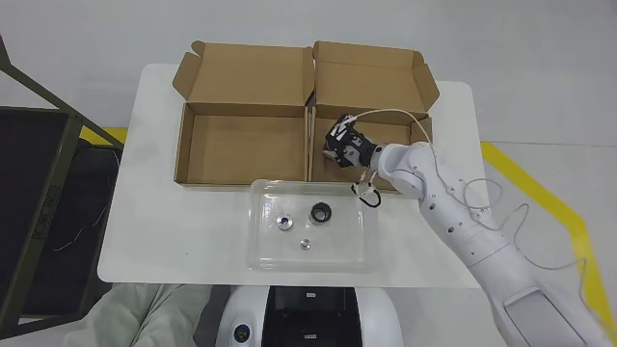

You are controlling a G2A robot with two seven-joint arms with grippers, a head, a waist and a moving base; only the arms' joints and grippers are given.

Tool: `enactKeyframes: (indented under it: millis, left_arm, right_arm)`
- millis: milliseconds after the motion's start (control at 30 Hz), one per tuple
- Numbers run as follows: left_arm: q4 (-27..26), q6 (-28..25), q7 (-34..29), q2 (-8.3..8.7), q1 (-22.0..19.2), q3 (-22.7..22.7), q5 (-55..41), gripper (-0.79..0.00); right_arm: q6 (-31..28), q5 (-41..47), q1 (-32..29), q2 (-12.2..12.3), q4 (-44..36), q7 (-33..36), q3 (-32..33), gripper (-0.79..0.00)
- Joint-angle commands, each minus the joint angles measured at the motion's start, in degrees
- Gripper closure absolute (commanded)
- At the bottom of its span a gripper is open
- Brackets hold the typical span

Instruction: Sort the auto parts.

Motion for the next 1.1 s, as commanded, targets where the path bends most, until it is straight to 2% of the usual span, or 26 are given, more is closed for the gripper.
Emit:
enactKeyframes:
  millis: [0,33,67,267,533,1067]
  left_arm:
    - [0.0,0.0,0.0,0.0,0.0,0.0,0.0,-0.785]
    - [0.0,0.0,0.0,0.0,0.0,0.0,0.0,-0.785]
    - [0.0,0.0,0.0,0.0,0.0,0.0,0.0,-0.785]
    - [0.0,0.0,0.0,0.0,0.0,0.0,0.0,-0.785]
    - [0.0,0.0,0.0,0.0,0.0,0.0,0.0,-0.785]
    - [0.0,0.0,0.0,0.0,0.0,0.0,0.0,-0.785]
  right_arm:
    - [0.01,0.04,0.14,-0.13,0.24,0.08,-0.07,-0.425]
    - [0.01,0.0,0.18,-0.19,0.34,0.1,-0.08,-0.496]
    - [0.02,-0.04,0.2,-0.23,0.39,0.16,-0.08,-0.52]
    - [-0.11,0.01,-0.07,-0.3,-0.51,0.71,0.41,-0.563]
    - [-0.49,-1.71,-1.98,0.42,-6.32,0.97,2.52,-0.591]
    - [-6.78,-5.82,-12.69,3.43,-28.68,2.58,8.61,-0.61]
